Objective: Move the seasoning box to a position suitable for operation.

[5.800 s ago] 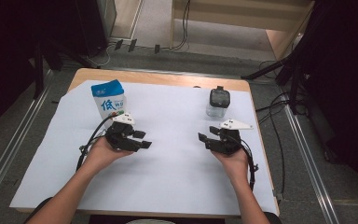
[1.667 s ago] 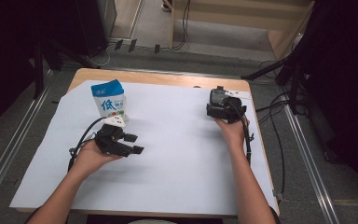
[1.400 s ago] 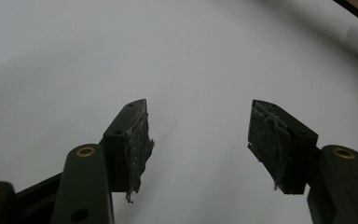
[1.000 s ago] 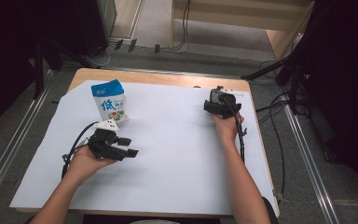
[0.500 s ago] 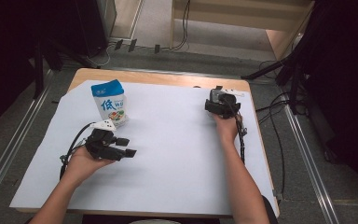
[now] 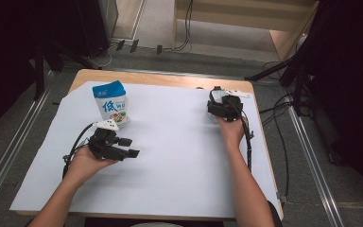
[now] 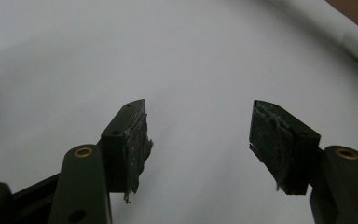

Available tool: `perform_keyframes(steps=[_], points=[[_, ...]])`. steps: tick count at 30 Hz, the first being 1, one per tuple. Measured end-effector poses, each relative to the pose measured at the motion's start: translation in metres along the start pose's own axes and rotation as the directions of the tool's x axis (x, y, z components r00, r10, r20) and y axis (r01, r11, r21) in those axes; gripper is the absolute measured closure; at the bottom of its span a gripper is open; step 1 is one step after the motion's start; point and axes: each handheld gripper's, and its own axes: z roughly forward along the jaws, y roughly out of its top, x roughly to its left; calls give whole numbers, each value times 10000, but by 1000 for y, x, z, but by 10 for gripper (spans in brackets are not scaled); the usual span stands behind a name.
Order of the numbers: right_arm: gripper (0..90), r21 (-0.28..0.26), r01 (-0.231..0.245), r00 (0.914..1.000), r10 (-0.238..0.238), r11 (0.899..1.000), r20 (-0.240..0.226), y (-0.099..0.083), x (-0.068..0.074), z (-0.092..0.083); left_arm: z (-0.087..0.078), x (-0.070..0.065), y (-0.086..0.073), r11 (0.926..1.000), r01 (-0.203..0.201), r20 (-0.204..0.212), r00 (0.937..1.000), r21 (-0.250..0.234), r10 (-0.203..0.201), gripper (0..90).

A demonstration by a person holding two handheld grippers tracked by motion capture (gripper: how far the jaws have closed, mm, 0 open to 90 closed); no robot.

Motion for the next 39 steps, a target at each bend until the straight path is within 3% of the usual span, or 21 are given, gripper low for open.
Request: perform_keyframes(steps=[10, 13, 16, 19, 22, 28, 39], points=[[153, -348, 349, 9976, -369, 9988, -592, -2, 16, -32, 0, 4, 7, 9986, 281, -53, 9996, -454, -284, 442], [154, -446, 469, 9955, -504, 9979, -806, -4, 21, -43, 1, 6, 9, 9987, 170, -354, 9992, -490, -187, 441], [154, -384, 339, 9894, -389, 9987, -1396, -6, 26, -56, 3, 7, 12, 9989, 267, -335, 9990, -391, -280, 427], [154, -404, 492, 9877, -546, 9980, -1465, -10, 30, -62, 6, 9, 15, 9982, 538, -116, 9985, -253, -541, 429], [155, -375, 920, 9811, -970, 9951, -1672, -18, 41, -75, 9, 9, 19, 9989, 408, -189, 9990, -233, -412, 406], [155, -408, 1205, 9719, -1262, 9919, -1989, -28, 51, -89, 13, 9, 25, 9986, 417, -173, 9990, -326, -423, 402], [155, -224, 1465, 9521, -1471, 9890, -2679, -47, 75, -99, 14, 8, 27, 9987, 237, 182, 9996, -461, -229, 601]])
